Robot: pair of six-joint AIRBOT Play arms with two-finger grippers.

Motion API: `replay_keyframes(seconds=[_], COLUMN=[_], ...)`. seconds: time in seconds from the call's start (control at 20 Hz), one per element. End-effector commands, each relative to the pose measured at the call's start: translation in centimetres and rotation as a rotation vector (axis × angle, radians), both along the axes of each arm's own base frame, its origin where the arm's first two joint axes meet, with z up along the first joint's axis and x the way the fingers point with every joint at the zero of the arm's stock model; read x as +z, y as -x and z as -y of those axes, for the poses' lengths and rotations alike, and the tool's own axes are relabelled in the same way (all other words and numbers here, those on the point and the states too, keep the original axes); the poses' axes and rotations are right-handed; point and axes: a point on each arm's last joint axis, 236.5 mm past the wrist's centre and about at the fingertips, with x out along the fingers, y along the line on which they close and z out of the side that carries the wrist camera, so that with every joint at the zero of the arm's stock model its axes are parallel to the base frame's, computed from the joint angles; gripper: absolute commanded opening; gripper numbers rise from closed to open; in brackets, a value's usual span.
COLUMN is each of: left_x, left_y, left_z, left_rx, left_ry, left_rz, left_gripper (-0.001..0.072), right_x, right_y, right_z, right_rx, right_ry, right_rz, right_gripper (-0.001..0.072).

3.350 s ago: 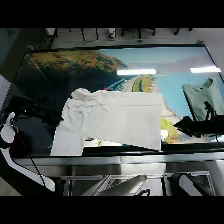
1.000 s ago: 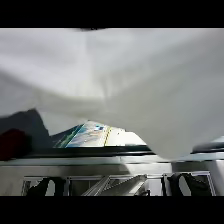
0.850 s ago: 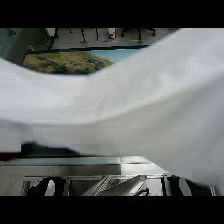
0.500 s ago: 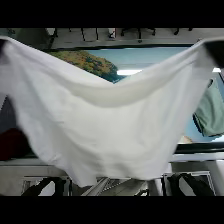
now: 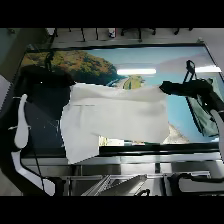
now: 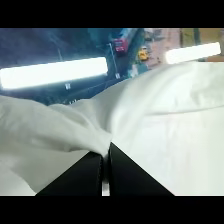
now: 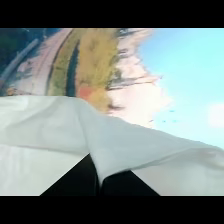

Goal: Fold the shirts.

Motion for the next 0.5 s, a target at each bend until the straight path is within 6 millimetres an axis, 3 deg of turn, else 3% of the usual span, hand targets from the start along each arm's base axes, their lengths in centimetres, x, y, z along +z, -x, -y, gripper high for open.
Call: replay_keyframes(seconds=[0.0, 0.15, 0.3, 0.45], left_x=[-2.5, 2.5, 7.4, 7.5], left_y=[-4.6, -7.7, -8.5, -7.1], left_z=[-0.5, -1.7, -3.5, -4.6], left_rx=[0.084, 0.176, 0.253, 0.242], left_ry=[0.014, -0.010, -0.049, -0.133], left_rz=[0.018, 0.156, 0.291, 0.284], left_gripper=[0.0021, 0.0021, 0.0021, 0.0021], right_x=[-3.7, -0.7, 3.1, 3.2], right_y=[-4.7, -7.9, -9.3, -8.6], right_z=[1.0, 1.1, 1.7, 1.8], right_rx=[-0.031, -0.011, 0.003, 0.034], right_ry=[-0.007, -0.014, -0.014, -0.027], right_rz=[-0.023, 0.048, 0.114, 0.083], right_gripper=[0.0018, 0.0017, 0.0018, 0.0018])
